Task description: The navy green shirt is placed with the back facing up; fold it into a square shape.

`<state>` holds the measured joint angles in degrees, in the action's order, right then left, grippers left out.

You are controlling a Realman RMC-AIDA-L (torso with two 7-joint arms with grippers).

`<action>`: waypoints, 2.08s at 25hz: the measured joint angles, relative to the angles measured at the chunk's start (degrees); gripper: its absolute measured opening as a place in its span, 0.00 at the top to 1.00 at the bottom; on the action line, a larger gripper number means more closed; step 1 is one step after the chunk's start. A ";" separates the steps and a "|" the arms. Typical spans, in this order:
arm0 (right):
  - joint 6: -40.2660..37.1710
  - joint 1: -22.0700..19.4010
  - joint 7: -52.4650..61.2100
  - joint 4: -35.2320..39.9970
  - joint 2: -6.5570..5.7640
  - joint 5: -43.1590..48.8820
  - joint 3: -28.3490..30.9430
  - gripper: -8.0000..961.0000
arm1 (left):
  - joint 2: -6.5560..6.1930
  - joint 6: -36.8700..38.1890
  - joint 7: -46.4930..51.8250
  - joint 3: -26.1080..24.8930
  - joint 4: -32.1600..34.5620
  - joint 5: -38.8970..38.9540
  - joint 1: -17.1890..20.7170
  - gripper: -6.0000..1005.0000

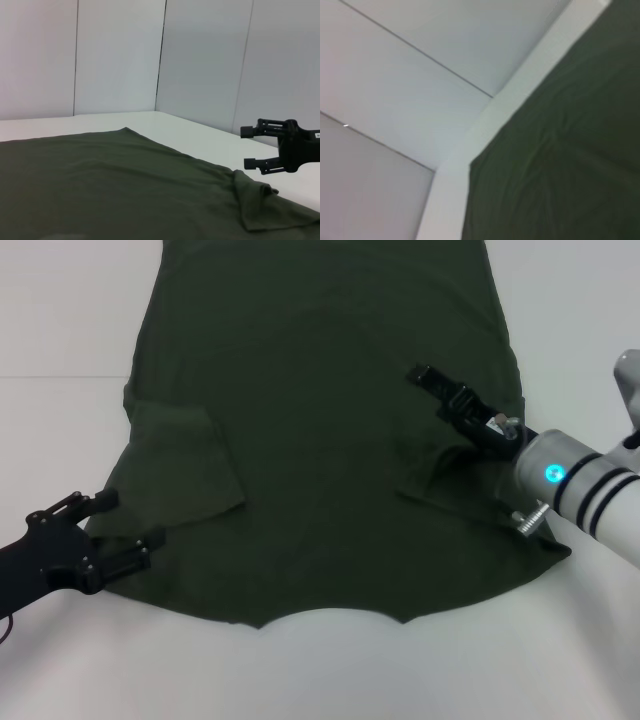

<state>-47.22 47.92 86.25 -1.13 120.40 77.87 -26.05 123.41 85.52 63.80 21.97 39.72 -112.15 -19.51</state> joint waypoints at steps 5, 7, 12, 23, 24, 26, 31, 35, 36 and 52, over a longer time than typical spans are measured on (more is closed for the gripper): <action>-4.35 -4.90 -0.03 1.39 -0.08 0.03 -1.63 0.02 | 0.18 0.00 0.00 -0.03 0.00 0.00 0.04 0.14; -5.45 -7.74 -0.03 1.46 -0.05 -0.26 -1.00 0.02 | 0.25 -0.01 0.00 -0.15 0.00 0.00 0.08 0.14; -5.83 -13.88 0.62 1.49 -0.05 -0.48 4.20 0.01 | 0.33 0.01 0.00 -0.53 0.00 0.03 -0.28 0.14; 1.67 -11.88 0.67 0.98 0.11 -0.53 10.09 0.02 | 0.51 -0.09 0.00 -0.53 -0.60 0.09 -0.71 0.14; 2.84 -11.10 0.68 0.92 0.16 -0.53 10.46 0.02 | 0.51 -0.09 0.00 -0.54 -0.62 0.09 -0.72 0.14; 4.11 -9.99 0.64 0.87 0.17 -0.53 10.60 0.02 | 0.51 -0.09 0.00 -0.53 -0.67 0.09 -0.77 0.14; 6.15 -8.35 0.54 1.13 0.11 -0.53 10.60 0.02 | 0.51 -0.06 0.00 -0.52 -0.70 0.09 -0.81 0.14; 5.22 -7.99 0.77 0.93 0.02 -0.45 10.34 0.01 | 0.51 -0.04 0.00 -0.53 -0.70 0.09 -0.79 0.14; 3.69 -8.18 0.91 0.72 0.01 -0.33 10.16 0.01 | 0.51 -0.01 0.00 -0.52 -0.70 0.09 -0.79 0.14; -4.06 -8.58 5.35 -4.04 0.32 0.09 6.00 0.01 | 0.51 -0.05 0.04 -0.53 -0.70 0.09 -0.83 0.14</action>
<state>-51.28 39.33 91.60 -5.17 120.72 77.96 -20.05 123.92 85.47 63.85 21.44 39.02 -112.06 -20.34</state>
